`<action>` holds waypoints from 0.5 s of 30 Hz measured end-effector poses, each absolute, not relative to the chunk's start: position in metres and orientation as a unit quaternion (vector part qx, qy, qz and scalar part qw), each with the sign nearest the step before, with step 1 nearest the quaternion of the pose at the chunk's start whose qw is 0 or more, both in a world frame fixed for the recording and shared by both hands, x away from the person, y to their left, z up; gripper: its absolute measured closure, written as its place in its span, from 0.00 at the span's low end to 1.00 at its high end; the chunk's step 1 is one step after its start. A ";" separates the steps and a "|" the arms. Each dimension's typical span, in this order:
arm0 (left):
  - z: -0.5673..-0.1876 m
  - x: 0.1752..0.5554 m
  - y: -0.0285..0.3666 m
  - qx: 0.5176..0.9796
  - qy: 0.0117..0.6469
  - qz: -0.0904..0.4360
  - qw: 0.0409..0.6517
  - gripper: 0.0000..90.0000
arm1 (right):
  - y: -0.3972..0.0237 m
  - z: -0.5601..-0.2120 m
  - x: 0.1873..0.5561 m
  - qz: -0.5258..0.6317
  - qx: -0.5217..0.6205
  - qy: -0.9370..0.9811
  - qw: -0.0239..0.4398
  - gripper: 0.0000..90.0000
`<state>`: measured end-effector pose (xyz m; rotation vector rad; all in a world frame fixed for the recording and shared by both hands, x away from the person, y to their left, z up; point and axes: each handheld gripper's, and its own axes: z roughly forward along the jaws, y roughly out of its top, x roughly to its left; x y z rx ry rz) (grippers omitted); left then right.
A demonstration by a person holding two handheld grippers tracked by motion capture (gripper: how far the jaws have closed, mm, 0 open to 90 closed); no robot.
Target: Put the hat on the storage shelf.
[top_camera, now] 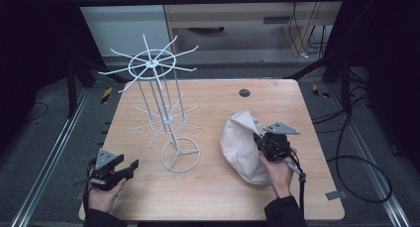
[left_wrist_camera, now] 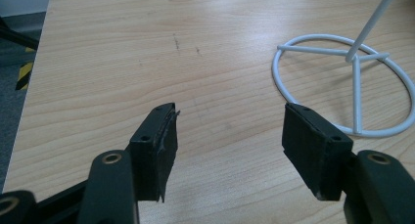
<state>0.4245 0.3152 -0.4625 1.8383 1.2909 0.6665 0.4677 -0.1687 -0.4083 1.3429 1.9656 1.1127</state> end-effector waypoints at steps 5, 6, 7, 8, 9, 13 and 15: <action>-0.462 0.424 0.316 0.722 0.508 0.263 0.390 0.42 | -0.177 -0.396 0.458 0.443 0.464 0.722 0.259 0.98; -0.462 0.424 0.316 0.722 0.508 0.263 0.391 0.42 | -0.180 -0.392 0.454 0.451 0.457 0.721 0.261 0.98; -0.462 0.424 0.316 0.721 0.508 0.263 0.392 0.42 | -0.181 -0.390 0.452 0.457 0.453 0.720 0.261 0.98; -0.462 0.424 0.316 0.721 0.508 0.263 0.392 0.42 | -0.183 -0.386 0.449 0.464 0.446 0.718 0.265 0.98; -0.462 0.424 0.316 0.721 0.508 0.263 0.392 0.42 | -0.185 -0.383 0.447 0.471 0.440 0.717 0.265 0.98; -0.462 0.424 0.316 0.720 0.508 0.263 0.393 0.42 | -0.188 -0.369 0.437 0.496 0.420 0.709 0.273 0.98; -0.462 0.423 0.316 0.719 0.509 0.263 0.394 0.42 | -0.188 -0.362 0.432 0.509 0.406 0.705 0.280 0.98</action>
